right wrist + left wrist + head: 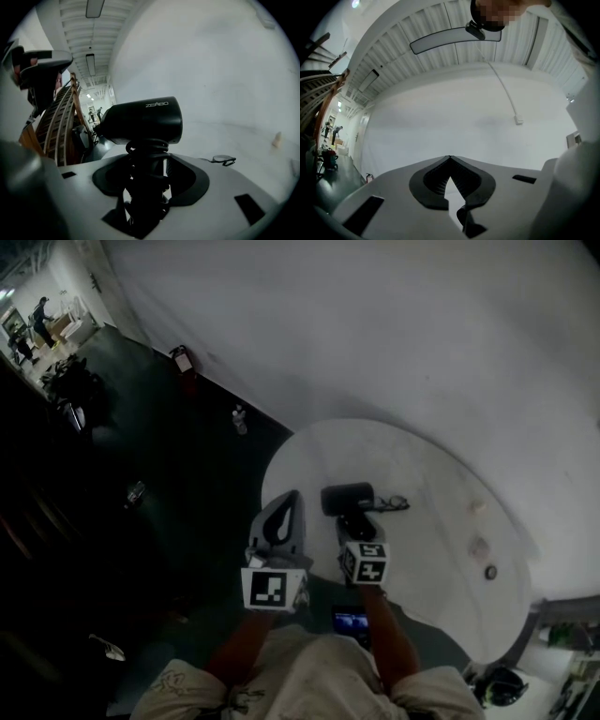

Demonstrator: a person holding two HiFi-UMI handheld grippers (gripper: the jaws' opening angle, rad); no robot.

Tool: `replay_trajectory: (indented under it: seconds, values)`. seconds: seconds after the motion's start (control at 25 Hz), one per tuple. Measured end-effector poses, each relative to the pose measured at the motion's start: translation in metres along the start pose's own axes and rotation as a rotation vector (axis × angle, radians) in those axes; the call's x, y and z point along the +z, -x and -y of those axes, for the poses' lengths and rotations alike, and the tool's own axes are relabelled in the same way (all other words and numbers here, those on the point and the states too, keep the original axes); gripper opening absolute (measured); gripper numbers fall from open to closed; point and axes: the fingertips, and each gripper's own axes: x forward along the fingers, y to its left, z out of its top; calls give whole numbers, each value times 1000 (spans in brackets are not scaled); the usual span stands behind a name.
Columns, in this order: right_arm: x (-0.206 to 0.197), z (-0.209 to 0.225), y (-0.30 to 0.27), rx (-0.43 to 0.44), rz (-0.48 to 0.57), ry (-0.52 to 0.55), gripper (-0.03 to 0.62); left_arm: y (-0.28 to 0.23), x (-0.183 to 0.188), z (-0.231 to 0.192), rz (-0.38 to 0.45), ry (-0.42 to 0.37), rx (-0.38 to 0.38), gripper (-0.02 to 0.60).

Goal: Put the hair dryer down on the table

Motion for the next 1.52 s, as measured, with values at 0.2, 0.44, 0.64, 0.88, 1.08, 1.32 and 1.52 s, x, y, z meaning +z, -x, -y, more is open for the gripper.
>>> replay_trajectory:
  seconds: [0.2,0.44,0.64,0.88,1.08,1.32,1.52]
  values:
    - [-26,-5,-23,8,-164,-4,232,-2,-7,-7,-4,-3,7,-3]
    - [-56,-8,-43,11,-322,1,232,-1,-13,-9,-16,22,14,-2]
    - [-98,-4,-28,-26,-598,-22,233,0,-17,-12,-18,25,23,-3]
    - [-101,-21,-37,32,-611,-1,233,0,-16,-13,-12,28,28,-3]
    - [-109,-24,-31,32,-656,-16,247,1,-13,-10,1,29,26,-2]
    - [-58,-9,-40,-45,-416,102,325,3,-8,-10,7,23,22,-2]
    - [-13,-9,-14,-38,-221,65,325,1,-9,-8,-2,16,9,-3]
